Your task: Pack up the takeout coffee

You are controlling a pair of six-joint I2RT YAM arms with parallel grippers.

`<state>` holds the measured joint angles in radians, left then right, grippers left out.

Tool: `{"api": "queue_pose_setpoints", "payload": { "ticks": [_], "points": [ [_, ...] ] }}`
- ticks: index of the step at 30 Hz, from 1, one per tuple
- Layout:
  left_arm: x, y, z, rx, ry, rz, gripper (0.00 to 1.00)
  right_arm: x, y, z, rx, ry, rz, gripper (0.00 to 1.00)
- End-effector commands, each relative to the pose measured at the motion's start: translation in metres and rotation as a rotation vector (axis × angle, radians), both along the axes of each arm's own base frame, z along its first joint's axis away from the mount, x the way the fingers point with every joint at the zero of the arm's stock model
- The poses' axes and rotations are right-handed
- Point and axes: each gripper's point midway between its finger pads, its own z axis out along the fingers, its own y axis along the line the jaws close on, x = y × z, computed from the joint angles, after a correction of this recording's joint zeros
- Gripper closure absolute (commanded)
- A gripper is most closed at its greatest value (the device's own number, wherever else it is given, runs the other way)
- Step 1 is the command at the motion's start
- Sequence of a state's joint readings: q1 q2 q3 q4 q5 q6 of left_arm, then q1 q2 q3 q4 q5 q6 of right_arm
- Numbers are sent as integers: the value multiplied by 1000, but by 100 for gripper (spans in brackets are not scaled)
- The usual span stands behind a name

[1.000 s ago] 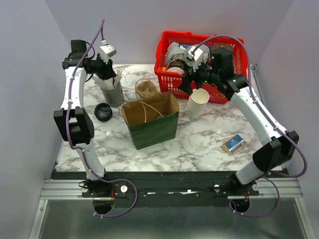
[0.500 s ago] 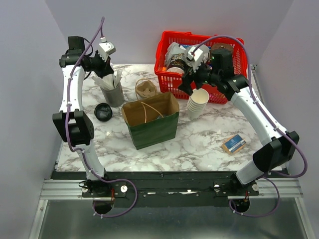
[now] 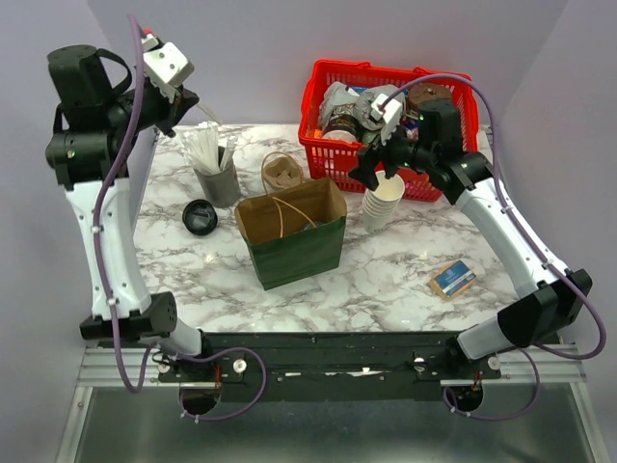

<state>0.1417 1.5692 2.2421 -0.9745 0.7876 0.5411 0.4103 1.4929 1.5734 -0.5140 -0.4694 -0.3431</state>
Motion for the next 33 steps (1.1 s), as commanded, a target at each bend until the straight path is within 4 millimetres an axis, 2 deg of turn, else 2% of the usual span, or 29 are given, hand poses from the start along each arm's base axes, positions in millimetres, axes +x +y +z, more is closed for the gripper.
{"api": "queue_pose_setpoints", "payload": {
  "ticks": [1,2,3,4,5,6,8,9,12,15,18,23,27,28,29,30,33],
  "points": [
    [-63,-28,34,-128,-3,-84,100,-9,-3,18,49,-7,-10,0],
    [-71,-34,30,-143,15,-116,100,-12,-4,19,48,-5,-14,0],
    [-91,-38,37,-141,-12,-129,100,-14,-5,18,45,0,-15,0],
    [-100,-41,37,-145,-12,-147,100,-16,-6,19,44,-1,-15,0],
    [-108,-43,35,-143,-11,-156,100,-20,-9,22,39,-4,-17,0],
    [-124,-49,34,-145,-17,-186,100,-21,-11,23,32,-9,-20,0],
    [-146,-56,28,-147,10,-229,100,-27,-16,23,11,3,-30,0],
    [-164,-62,28,-152,10,-270,100,-29,-18,22,-1,2,-31,0],
    [-197,-70,24,-161,27,-293,100,-33,-27,22,-33,8,-55,0],
    [-220,-73,18,-148,19,-296,100,-38,-31,22,-46,18,-63,0],
    [-235,-75,5,-155,43,-296,100,-43,-37,19,-56,17,-83,0],
    [-242,-76,-23,-159,94,-302,100,-49,-41,21,-54,13,-93,0],
    [-224,-71,-40,-170,153,-279,100,-52,-44,33,-38,-9,-107,0],
    [-217,-70,-38,-167,137,-273,98,-52,-45,37,-35,-17,-109,0],
    [-212,-69,-38,-182,148,-259,92,-53,-45,37,-36,-16,-110,0],
    [-202,-66,-40,-182,157,-238,73,-54,-45,38,-36,-15,-109,0],
    [-182,-61,-28,-185,118,-210,45,-57,-45,42,-40,-5,-97,0]
  ]
}}
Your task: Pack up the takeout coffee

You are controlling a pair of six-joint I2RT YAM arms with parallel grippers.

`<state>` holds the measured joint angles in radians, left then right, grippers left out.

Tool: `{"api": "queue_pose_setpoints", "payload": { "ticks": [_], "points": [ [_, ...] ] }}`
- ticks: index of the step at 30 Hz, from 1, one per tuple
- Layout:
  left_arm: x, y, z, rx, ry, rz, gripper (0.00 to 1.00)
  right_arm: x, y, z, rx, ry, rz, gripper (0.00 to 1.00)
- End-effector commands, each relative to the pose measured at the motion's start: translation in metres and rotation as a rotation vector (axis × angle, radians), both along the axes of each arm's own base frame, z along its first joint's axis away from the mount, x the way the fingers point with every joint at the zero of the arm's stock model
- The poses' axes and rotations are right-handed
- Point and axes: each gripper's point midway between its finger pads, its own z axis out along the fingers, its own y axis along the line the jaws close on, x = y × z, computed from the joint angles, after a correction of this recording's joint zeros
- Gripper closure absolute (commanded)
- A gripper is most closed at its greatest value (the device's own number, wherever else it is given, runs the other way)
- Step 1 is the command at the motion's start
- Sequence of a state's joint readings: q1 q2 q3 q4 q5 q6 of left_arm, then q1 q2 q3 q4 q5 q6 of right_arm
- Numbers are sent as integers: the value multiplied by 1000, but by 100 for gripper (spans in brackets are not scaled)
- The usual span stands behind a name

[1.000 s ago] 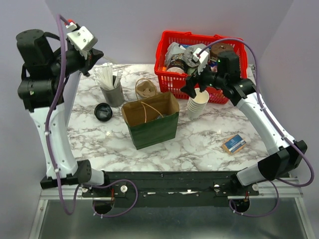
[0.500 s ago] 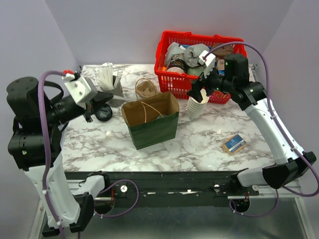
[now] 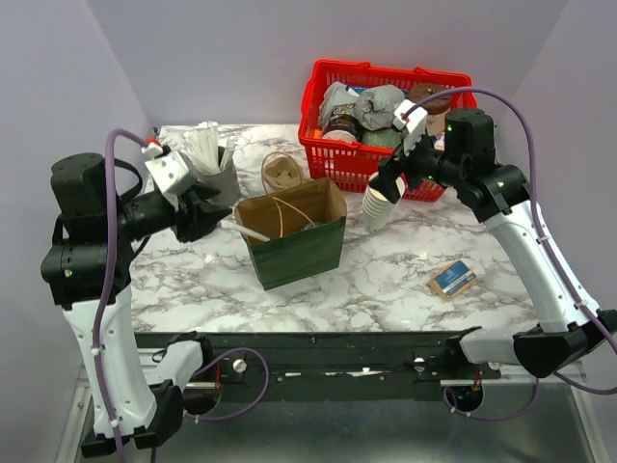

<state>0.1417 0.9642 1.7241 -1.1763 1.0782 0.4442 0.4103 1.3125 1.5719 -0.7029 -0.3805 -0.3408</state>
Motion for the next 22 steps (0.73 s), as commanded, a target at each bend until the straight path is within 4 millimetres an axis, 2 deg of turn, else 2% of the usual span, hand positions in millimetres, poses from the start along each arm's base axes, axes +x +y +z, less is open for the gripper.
{"api": "queue_pose_setpoints", "payload": {
  "ticks": [1,4,5,6,7,11,12,14,15,16,19,20,21,22],
  "points": [
    [34,9,18,-6,-59,68,42,-7,-7,15,-7,-4,-10,0],
    [55,16,37,-26,-110,127,35,-6,-9,25,12,-6,-45,0],
    [62,19,47,-29,-152,147,33,2,-15,30,22,-16,-109,0],
    [70,22,51,-33,-159,171,30,6,-19,38,41,-21,-153,0],
    [75,24,54,-48,-159,194,27,12,-21,39,66,5,-206,0],
    [100,40,74,-61,-241,301,20,35,-49,59,85,-44,-433,0],
    [107,43,73,-72,-237,319,17,38,-52,64,89,-59,-461,0],
    [115,47,83,-110,-263,355,15,40,-57,84,115,-106,-486,0],
    [123,51,82,-124,-254,382,14,39,-56,91,126,-115,-480,0],
    [127,53,84,-140,-252,397,13,37,-54,106,153,-139,-470,0],
    [142,58,95,-195,-252,431,11,36,-51,123,201,-147,-465,0],
    [146,59,102,-198,-279,433,9,32,-52,140,226,-175,-463,0],
    [152,60,108,-237,-261,441,2,36,-51,145,235,-182,-468,0],
    [156,62,113,-251,-272,457,1,36,-53,154,254,-197,-480,0]
  ]
}}
